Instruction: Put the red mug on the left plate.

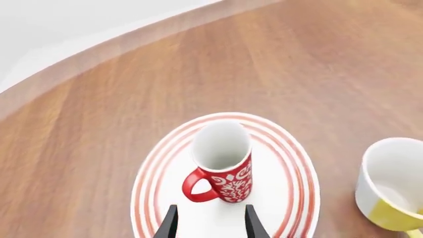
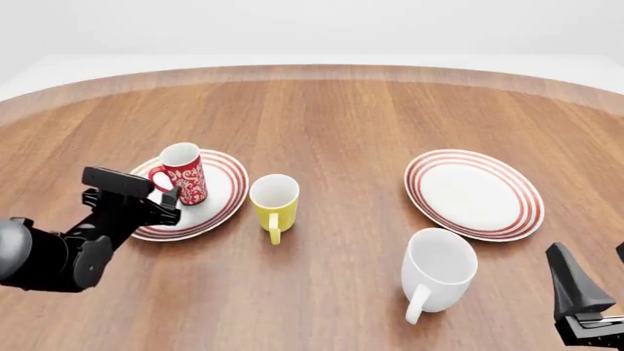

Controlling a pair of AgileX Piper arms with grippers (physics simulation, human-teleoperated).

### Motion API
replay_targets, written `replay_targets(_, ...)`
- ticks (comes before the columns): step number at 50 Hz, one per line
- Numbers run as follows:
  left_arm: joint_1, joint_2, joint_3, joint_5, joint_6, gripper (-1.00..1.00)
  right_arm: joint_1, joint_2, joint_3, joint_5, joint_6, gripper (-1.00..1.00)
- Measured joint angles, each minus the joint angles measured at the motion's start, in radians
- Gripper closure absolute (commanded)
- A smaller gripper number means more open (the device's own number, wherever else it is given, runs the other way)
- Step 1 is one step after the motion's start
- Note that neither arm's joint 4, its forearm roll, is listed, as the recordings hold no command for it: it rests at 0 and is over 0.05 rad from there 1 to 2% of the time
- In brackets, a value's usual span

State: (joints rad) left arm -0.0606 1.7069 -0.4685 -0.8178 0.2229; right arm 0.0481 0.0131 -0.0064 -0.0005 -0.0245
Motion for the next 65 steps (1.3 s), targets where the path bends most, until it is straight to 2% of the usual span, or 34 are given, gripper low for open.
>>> replay_targets(43,-0.101,-0.150,0.094,-0.043,-0.068,-1.00,0.000,-0.001,0.000,0.001,0.000,-1.00)
replay_targets(65,-0.191,-0.259,0.155,-0.072,-0.119,-1.00,0.003,0.015,0.001,-0.013,-0.004,-1.00)
